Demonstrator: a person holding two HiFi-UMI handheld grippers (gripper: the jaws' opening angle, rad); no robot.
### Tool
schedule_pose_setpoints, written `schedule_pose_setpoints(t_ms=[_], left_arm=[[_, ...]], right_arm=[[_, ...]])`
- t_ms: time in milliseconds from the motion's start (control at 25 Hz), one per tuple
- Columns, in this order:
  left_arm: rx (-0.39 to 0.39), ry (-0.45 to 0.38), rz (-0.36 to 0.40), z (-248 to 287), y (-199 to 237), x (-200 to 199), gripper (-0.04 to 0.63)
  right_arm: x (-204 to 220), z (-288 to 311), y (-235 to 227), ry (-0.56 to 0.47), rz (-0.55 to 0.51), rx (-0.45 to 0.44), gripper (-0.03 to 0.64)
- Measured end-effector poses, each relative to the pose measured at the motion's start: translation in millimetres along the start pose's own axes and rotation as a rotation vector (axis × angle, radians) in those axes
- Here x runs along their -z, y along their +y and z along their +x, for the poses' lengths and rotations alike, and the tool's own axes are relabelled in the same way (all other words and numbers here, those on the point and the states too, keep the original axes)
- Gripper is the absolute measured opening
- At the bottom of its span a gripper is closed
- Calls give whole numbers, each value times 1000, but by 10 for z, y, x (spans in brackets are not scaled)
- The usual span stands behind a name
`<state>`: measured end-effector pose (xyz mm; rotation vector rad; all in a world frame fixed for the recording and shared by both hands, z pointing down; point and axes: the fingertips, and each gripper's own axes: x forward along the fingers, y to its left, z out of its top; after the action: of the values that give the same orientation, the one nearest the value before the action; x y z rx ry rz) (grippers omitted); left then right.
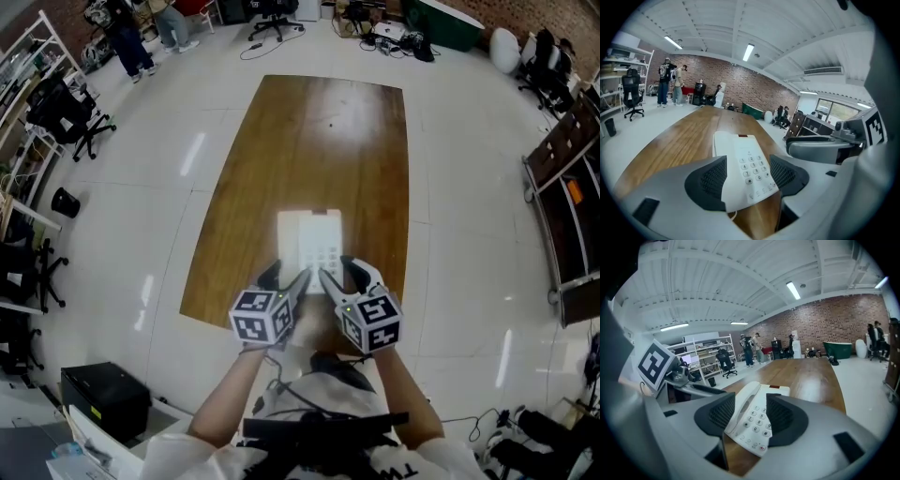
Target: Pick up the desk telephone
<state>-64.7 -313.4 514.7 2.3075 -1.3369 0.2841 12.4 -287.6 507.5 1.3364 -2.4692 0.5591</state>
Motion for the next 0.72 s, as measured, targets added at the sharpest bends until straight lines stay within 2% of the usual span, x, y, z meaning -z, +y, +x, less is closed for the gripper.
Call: schedule_pose_setpoints(t_ms=[80, 160, 200, 400, 480, 640, 720], left_arm=[[-14, 23, -16, 70, 101, 71, 282], [-8, 52, -37, 139, 171, 147, 328], [-1, 69, -48, 177, 198, 186, 347], [2, 127, -88, 310, 359, 352, 348], [7, 151, -109, 371, 404, 420, 394], [14, 195, -126, 507, 476, 516, 394], [23, 212, -138, 551, 511, 540, 394]], right_arm=[[48, 53, -64, 14, 14, -1, 213], [87, 101, -116, 26, 23, -6, 221], [104, 124, -142, 33, 30, -10, 248], [269, 243, -264, 84, 72, -16, 259], [368, 304, -309, 113, 98, -23, 285], [533, 418, -452, 160, 148, -16, 285], [610, 491, -491, 188, 167, -19, 310]])
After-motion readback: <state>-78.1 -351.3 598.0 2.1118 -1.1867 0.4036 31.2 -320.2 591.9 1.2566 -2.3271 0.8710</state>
